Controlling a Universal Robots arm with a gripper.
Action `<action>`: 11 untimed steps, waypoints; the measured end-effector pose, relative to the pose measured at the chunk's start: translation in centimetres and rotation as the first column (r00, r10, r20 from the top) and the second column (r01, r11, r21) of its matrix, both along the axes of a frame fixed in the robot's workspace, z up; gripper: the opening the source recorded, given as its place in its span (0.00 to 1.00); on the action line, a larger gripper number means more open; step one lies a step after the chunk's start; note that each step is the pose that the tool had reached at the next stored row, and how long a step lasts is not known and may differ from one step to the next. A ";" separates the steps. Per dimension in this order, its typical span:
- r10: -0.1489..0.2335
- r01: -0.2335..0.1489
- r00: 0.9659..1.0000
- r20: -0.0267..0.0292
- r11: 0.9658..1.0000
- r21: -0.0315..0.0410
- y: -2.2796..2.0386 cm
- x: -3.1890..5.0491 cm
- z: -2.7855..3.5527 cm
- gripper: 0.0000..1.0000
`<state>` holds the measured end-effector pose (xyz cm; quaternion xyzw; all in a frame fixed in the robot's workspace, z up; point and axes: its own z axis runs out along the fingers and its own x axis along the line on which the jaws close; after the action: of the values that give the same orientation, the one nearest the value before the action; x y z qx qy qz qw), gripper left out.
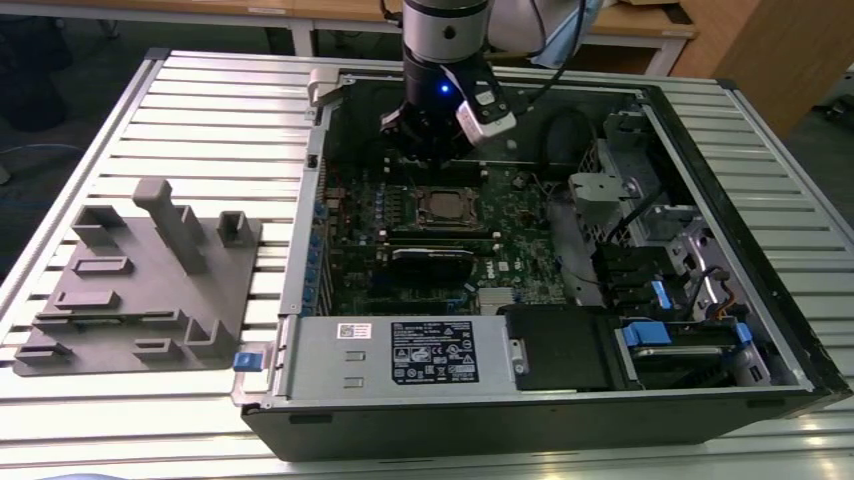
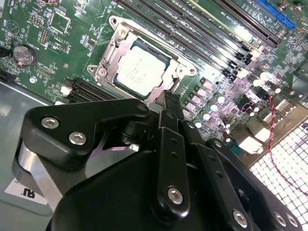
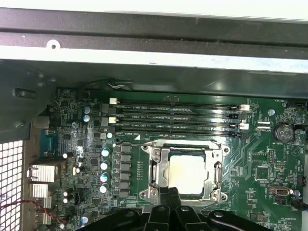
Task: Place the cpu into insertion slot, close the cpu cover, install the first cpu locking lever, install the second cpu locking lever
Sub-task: 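Install the first cpu locking lever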
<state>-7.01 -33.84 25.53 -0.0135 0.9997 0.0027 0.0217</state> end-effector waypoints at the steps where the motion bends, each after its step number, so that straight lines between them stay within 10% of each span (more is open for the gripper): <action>1: 0.000 0.000 1.000 0.000 1.000 0.000 0.00 0.00 0.07 0.11; 11: 0.000 0.000 1.000 0.000 1.000 0.000 0.01 0.00 0.64 0.11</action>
<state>-7.01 -33.83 26.16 -0.0135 0.9997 0.0028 0.0217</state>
